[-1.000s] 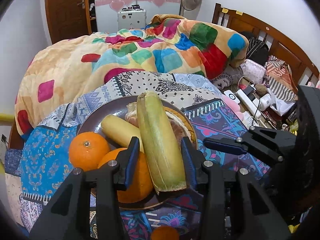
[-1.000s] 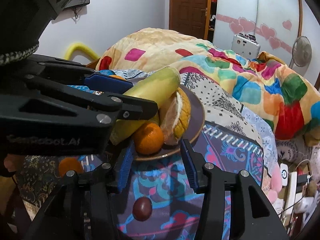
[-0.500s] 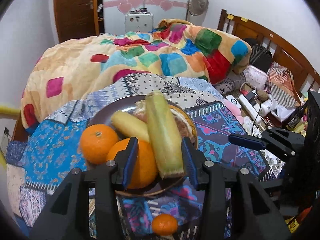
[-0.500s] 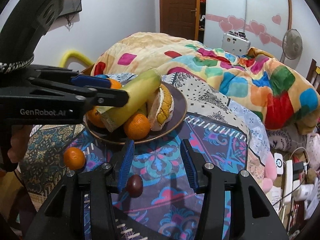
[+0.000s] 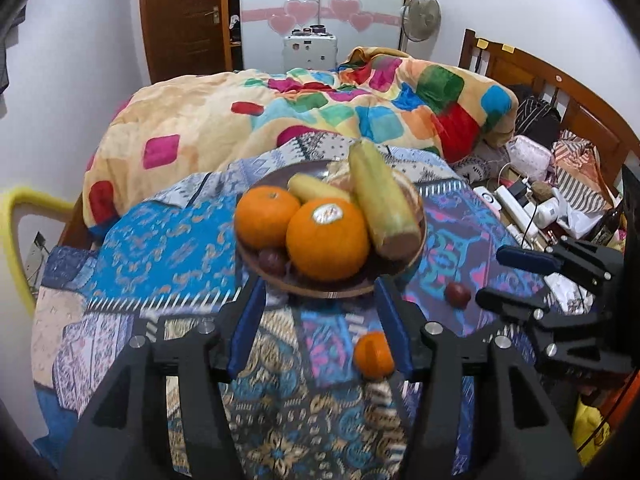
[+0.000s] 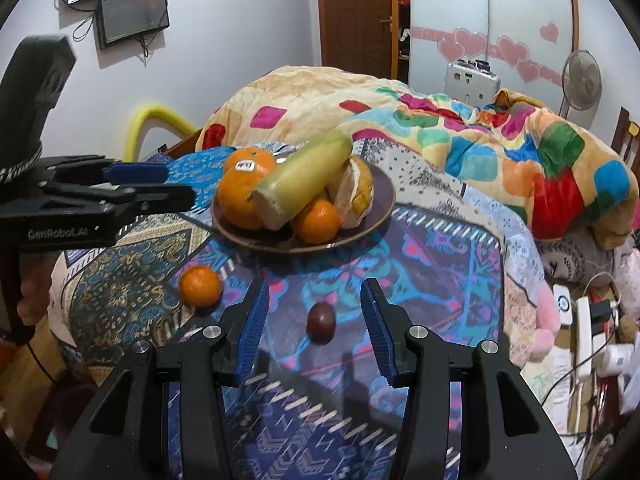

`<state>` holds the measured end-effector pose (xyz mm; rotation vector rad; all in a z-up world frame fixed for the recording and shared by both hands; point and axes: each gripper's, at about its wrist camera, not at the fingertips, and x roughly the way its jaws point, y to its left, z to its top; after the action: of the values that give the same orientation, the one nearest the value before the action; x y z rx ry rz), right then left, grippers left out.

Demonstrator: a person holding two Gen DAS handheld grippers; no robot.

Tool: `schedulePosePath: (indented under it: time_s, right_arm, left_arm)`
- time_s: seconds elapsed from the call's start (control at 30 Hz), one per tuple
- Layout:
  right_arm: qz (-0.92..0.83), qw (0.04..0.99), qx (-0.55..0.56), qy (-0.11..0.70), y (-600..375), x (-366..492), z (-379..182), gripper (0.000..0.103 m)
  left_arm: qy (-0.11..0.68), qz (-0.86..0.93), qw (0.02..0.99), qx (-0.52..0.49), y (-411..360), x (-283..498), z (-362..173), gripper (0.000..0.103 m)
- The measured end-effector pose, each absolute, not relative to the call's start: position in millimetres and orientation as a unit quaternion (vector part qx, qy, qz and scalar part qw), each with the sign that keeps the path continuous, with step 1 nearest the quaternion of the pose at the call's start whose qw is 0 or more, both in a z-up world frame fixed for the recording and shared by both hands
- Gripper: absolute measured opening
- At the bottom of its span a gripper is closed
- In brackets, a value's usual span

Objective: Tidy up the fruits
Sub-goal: 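Grasp the dark plum with the right gripper while the left grasps a small mandarin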

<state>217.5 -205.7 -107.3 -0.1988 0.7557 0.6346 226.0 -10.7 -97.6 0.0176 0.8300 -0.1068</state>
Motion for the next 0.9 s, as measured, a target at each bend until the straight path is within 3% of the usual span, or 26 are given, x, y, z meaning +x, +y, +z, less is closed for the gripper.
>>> schedulePosePath:
  time_s: [0.6,0.73,0.9]
  right_arm:
    - [0.284,0.864,-0.088,0.407,-201.2,226.8,-138.8,0.044]
    - [0.28,0.863,-0.083,0.413,-201.3,232.9,-142.7,0.027]
    - [0.281,0.861,-0.08,0.416,-200.4,233.8,-146.1,0.017]
  left_arm:
    - [0.432,-0.088,0.897,-0.007,-23.9,212.6,-142.8,0.061]
    - [0.429,-0.097,0.898,0.001,-29.8,212.4,-144.6,0.061]
    - [0.433,-0.111,0.894,0.005,-36.7,212.3,-148.9,0.055]
